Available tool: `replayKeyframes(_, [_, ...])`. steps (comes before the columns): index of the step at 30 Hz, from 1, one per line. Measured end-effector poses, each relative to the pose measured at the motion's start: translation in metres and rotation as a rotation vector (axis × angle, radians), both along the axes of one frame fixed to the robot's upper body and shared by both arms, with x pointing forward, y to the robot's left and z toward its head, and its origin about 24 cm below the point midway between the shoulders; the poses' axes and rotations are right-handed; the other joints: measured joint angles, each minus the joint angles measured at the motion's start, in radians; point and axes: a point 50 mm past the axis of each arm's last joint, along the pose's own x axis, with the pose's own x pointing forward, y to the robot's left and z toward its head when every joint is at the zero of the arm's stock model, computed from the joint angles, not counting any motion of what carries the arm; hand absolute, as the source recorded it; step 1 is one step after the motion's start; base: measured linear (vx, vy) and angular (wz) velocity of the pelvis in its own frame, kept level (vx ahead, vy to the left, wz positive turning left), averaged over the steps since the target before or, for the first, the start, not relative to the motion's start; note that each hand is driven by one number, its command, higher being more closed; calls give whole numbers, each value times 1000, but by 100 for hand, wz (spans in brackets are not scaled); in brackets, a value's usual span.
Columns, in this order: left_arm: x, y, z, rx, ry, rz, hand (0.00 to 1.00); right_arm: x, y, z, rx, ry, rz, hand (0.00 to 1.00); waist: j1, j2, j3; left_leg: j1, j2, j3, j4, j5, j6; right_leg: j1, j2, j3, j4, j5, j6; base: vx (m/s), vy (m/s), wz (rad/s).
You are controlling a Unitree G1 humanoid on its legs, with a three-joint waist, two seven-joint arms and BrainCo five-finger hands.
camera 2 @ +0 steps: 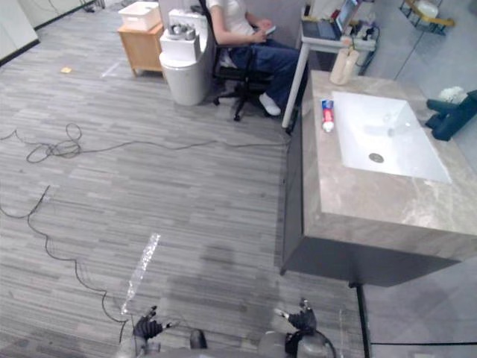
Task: Organize washtable
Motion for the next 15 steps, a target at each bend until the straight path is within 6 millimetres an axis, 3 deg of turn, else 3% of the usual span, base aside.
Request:
replayKeyframes(2, [3,4,1,10,-10,21,0,-1,4,-1,5,4,11,0,6,-31,1,-15,-16,-9,-1,10,-11,22,-6,11,-65,-69,35,-111,-107,13])
replayKeyframes(4, [4,3,1,9,-8,33,0,-1,3,0,4,1,-7,0,6,-36,5,-25,-13,-27,-1,13,-11,11,4,-3,-65,-75,36,-98,-60,27])
replayKeyframes(5, [5,2,1,5,-8,39,0,-1,2,-1,0,3,-3,0,8,-29,5,-27,-7,-25,-1,26,0,15,0,-16,-71,-77,39,-54,-31,25])
replayKeyframes(6, [4,9,1,32,1,16,0,0,3,-5,7,49,25,0,19,-22,-2,43,-26,-110,-1,-18,32,39,27,72,129,-25,37,2,-36,9])
replayKeyframes(11, [0,9,0,30,15,19,0,0,0,-5,-2,54,28,0,18,-5,-14,24,-28,-107,-1,-9,31,45,26,56,73,-27,35,-7,-47,-6])
replayKeyframes(15, [1,9,0,28,14,24,0,-2,1,-7,-1,75,33,0,23,-9,-16,-10,-39,-96,-1,12,26,89,23,6,-52,-32,26,-24,-54,1])
